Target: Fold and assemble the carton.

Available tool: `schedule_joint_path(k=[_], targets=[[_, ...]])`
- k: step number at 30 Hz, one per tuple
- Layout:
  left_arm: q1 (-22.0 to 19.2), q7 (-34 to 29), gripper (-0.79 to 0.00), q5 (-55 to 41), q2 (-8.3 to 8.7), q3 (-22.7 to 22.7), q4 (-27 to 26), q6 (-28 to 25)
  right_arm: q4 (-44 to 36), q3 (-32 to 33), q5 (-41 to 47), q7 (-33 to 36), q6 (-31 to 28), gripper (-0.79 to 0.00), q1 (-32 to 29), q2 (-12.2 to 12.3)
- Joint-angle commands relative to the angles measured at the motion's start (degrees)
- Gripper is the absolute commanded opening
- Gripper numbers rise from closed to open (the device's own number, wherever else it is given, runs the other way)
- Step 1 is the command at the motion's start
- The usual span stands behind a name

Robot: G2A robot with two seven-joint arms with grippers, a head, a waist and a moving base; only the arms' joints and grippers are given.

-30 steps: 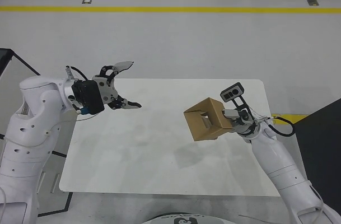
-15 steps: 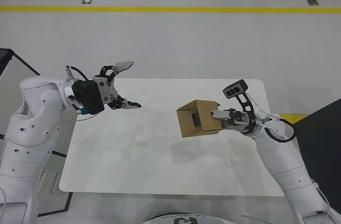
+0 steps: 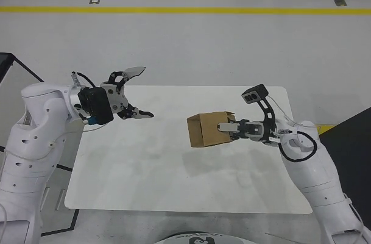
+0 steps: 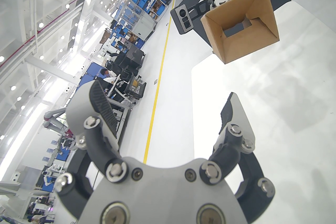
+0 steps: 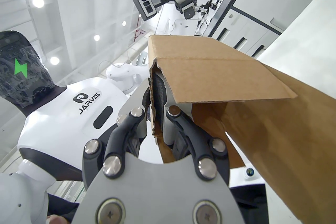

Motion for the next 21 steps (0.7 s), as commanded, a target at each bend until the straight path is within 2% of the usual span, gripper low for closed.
schedule_joint_path(k=[1,7,11,15,21], targets=[[0.0,0.0,0.000,0.0,0.00,0.0,0.0,0.0,-4.0,0.4,-8.3,-2.1,-0.6,-0.785,0.8,0.2],[0.0,0.0,0.000,0.0,0.00,0.0,0.0,0.0,-15.5,0.0,-37.0,-4.6,2.9,-0.785,3.9,1.3],[0.0,0.0,0.000,0.0,0.00,0.0,0.0,0.0,-20.4,-4.1,-53.0,-4.0,5.7,-0.785,6.3,1.5],[0.0,0.0,0.000,0.0,0.00,0.0,0.0,0.0,-21.1,-10.2,-66.3,-3.3,5.5,-0.785,9.2,1.2],[0.0,0.0,0.000,0.0,0.00,0.0,0.0,0.0,-21.1,-10.2,-66.3,-3.3,5.5,-0.785,9.2,1.2]])
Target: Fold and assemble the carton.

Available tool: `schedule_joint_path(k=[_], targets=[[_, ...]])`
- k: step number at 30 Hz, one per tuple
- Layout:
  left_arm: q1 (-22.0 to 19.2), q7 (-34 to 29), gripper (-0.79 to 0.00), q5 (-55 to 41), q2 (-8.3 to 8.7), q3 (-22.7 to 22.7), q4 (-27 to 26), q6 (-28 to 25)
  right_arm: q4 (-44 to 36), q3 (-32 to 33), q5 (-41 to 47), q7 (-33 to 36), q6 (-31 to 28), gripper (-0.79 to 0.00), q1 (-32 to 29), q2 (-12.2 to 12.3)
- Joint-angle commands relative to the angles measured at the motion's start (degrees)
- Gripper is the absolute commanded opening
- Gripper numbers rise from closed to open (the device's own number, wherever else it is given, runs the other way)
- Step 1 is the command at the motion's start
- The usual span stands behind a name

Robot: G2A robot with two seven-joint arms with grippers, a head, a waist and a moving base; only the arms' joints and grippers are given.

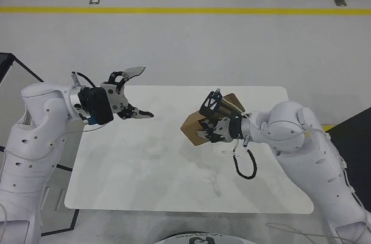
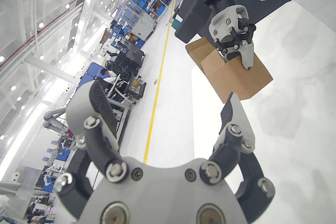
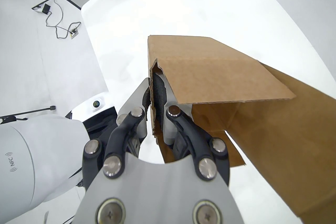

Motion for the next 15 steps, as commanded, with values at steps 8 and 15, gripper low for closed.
schedule_joint_path(k=[8,15], targets=[[0.0,0.0,0.000,0.0,0.00,0.0,0.0,0.0,-1.0,-0.6,-2.4,-0.1,-0.7,-0.785,0.4,0.1],[0.0,0.0,0.000,0.0,0.00,0.0,0.0,0.0,0.4,-12.6,-16.8,9.4,-2.7,-0.785,10.0,-1.3]])
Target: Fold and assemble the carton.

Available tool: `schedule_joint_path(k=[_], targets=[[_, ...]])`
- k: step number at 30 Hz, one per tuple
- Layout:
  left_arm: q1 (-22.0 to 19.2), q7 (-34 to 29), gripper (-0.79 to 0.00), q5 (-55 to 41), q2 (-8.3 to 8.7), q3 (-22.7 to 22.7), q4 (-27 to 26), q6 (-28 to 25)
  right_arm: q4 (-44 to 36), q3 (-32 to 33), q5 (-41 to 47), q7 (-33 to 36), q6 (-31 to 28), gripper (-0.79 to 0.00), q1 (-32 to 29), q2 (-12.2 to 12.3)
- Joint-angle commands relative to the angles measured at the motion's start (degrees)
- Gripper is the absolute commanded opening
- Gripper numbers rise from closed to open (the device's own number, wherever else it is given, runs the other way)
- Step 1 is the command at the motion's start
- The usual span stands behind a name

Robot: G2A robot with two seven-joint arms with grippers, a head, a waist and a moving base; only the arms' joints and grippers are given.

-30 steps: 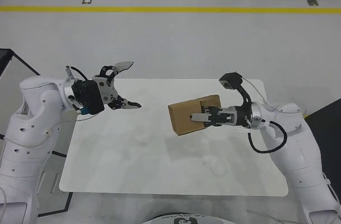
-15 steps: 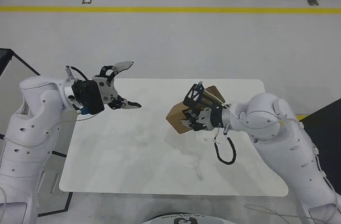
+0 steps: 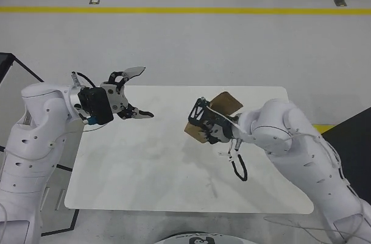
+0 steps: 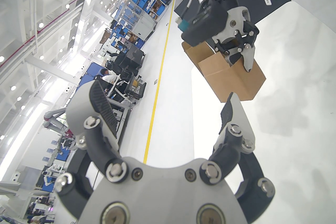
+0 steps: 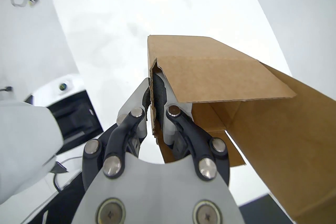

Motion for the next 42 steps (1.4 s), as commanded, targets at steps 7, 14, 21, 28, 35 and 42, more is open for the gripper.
schedule_joint_path(k=[7,14,21,28,35,42], targets=[[0.0,0.0,0.000,0.0,0.00,0.0,0.0,0.0,10.3,-15.9,-5.5,4.0,-3.1,-0.785,12.1,-4.0],[0.0,0.0,0.000,0.0,0.00,0.0,0.0,0.0,14.8,-20.9,-4.8,2.8,-4.3,-0.785,14.8,-5.7],[0.0,0.0,0.000,0.0,0.00,0.0,0.0,0.0,14.7,-20.9,-5.1,2.4,-4.4,-0.785,14.7,-5.7],[0.0,0.0,0.000,0.0,0.00,0.0,0.0,0.0,19.1,-27.4,-15.2,-4.0,-11.1,-0.785,15.6,-5.7],[0.0,0.0,0.000,0.0,0.00,0.0,0.0,0.0,24.1,-28.6,-15.0,-9.4,-16.5,-0.785,16.9,-5.7],[0.0,0.0,0.000,0.0,0.00,0.0,0.0,0.0,27.4,-30.3,-17.4,-12.8,-19.1,-0.785,17.2,-6.7]])
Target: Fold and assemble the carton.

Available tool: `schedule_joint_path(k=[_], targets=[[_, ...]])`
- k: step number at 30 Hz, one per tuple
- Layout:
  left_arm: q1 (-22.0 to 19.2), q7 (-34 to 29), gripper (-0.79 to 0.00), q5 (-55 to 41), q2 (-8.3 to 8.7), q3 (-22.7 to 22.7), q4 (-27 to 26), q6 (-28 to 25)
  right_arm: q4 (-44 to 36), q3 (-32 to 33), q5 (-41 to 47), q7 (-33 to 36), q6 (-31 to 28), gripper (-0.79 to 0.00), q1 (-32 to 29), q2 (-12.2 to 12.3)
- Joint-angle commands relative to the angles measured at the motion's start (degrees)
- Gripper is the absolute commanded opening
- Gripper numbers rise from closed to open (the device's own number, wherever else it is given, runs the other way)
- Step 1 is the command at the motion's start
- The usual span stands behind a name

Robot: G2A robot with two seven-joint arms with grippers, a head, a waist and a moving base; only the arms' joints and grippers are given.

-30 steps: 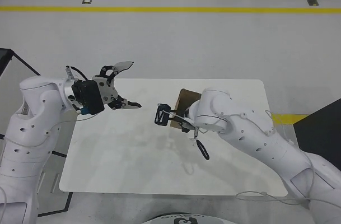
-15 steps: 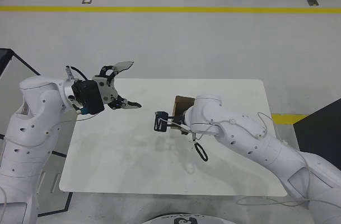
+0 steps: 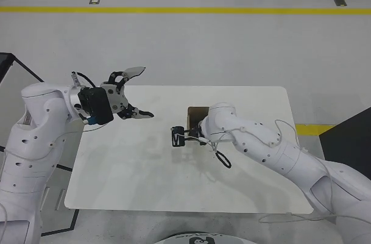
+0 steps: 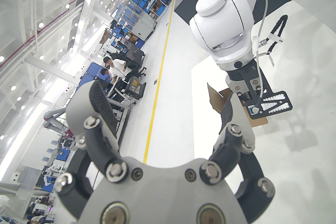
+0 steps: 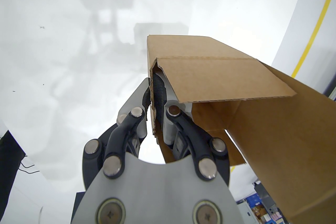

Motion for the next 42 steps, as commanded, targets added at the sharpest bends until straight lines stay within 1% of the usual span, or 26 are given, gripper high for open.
schedule_joint_path(k=[1,7,10,19,27,28,29,30,31,32,33,34,36,42], targets=[[0.0,0.0,0.000,0.0,0.00,0.0,0.0,0.0,0.7,-0.6,-1.3,-0.8,0.2,-0.785,-0.1,-0.4],[0.0,0.0,0.000,0.0,0.00,0.0,0.0,0.0,2.2,-1.7,-4.2,-2.6,2.3,-0.785,-0.8,-1.5],[0.0,0.0,0.000,0.0,0.00,0.0,0.0,0.0,3.2,-1.8,-4.0,-3.3,3.2,-0.785,-1.1,-2.0],[0.0,0.0,0.000,0.0,0.00,0.0,0.0,0.0,5.9,-2.2,-3.6,-4.0,2.8,-0.785,-1.8,-3.3],[0.0,0.0,0.000,0.0,0.00,0.0,0.0,0.0,7.6,-1.7,-3.4,-4.8,2.4,-0.785,-2.3,-3.8],[0.0,0.0,0.000,0.0,0.00,0.0,0.0,0.0,7.7,-1.5,-3.2,-4.8,2.2,-0.748,-2.4,-3.8],[0.0,0.0,0.000,0.0,0.00,0.0,0.0,0.0,7.8,-1.4,-3.2,-4.7,2.2,-0.613,-2.4,-3.9],[0.0,0.0,0.000,0.0,0.00,0.0,0.0,0.0,7.8,-1.3,-3.2,-4.7,2.1,-0.526,-2.5,-3.9],[0.0,0.0,0.000,0.0,0.00,0.0,0.0,0.0,7.7,-1.1,-3.2,-4.5,2.0,-0.459,-2.5,-3.9],[0.0,0.0,0.000,0.0,0.00,0.0,0.0,0.0,7.6,-1.0,-3.2,-4.4,2.0,-0.428,-2.6,-3.9],[0.0,0.0,0.000,0.0,0.00,0.0,0.0,0.0,7.4,-0.8,-3.1,-4.2,2.0,-0.372,-2.7,-3.9],[0.0,0.0,0.000,0.0,0.00,0.0,0.0,0.0,7.3,-0.7,-3.1,-4.0,1.9,-0.336,-2.7,-3.8],[0.0,0.0,0.000,0.0,0.00,0.0,0.0,0.0,6.9,-0.2,-3.0,-3.6,2.1,-0.292,-2.9,-3.8],[0.0,0.0,0.000,0.0,0.00,0.0,0.0,0.0,2.5,2.4,-2.0,-0.6,3.0,-0.308,-3.7,-2.8]])
